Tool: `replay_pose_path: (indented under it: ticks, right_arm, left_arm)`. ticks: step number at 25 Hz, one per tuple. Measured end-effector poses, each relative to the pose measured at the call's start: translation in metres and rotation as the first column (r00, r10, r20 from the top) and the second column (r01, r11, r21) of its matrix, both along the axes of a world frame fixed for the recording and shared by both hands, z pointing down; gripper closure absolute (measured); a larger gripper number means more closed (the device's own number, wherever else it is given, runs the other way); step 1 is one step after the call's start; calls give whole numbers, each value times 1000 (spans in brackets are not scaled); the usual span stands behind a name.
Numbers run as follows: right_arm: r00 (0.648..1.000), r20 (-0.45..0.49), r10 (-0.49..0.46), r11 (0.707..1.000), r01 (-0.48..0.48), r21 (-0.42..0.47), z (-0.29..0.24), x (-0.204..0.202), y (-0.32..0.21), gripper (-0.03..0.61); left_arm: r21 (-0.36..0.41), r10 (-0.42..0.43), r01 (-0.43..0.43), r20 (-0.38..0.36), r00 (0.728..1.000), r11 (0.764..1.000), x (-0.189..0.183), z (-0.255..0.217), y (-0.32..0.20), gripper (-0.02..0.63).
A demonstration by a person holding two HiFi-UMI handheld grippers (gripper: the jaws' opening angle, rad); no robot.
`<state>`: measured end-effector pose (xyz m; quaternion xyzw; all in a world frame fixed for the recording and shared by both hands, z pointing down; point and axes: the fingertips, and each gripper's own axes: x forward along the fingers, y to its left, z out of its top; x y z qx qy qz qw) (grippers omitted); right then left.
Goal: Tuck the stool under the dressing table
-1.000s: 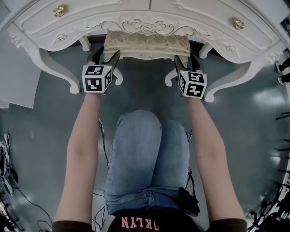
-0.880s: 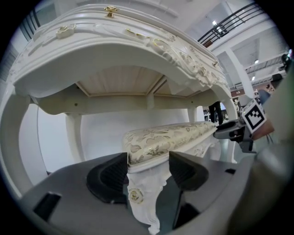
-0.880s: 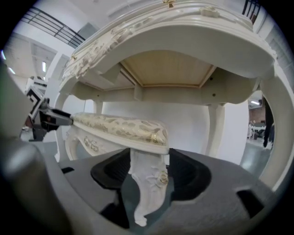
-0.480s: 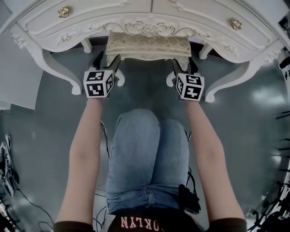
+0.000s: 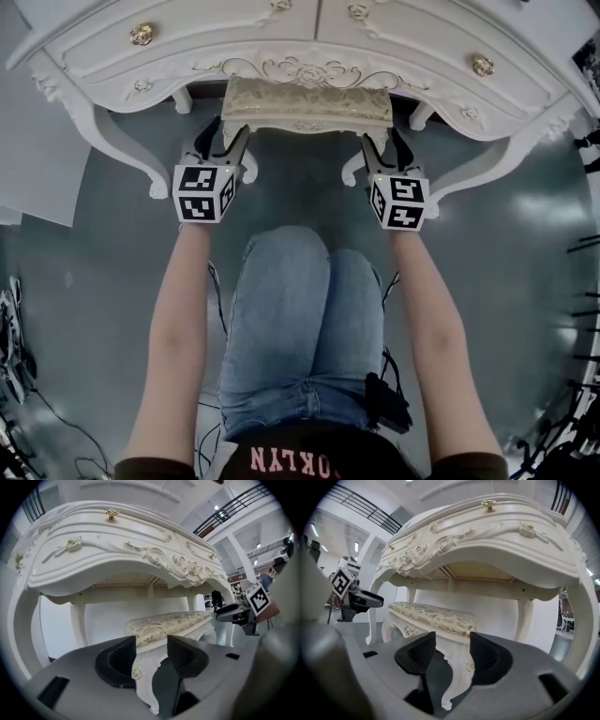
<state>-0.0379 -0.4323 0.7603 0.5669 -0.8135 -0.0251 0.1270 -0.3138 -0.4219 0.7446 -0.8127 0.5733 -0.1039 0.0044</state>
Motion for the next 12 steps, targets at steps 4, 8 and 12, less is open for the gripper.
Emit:
replay_pose_path:
  ticks: [4,8,12]
  right_arm:
    - [1000,-17,7,1000,-7,-9,-3,1,6,529]
    - [1000,19,-2,998,3,-70,-9,0,9,578]
    - [999,48,-9,991,15,-136,-26,-6,17,578]
  left_arm:
    - [-11,-2,2,-7,1000,1000,5,-1,8,576]
    - [-108,7,-11,-38,999,994,10,4,14,609]
    - [-169,2,-9,-44,999,986,11,-14,22,609]
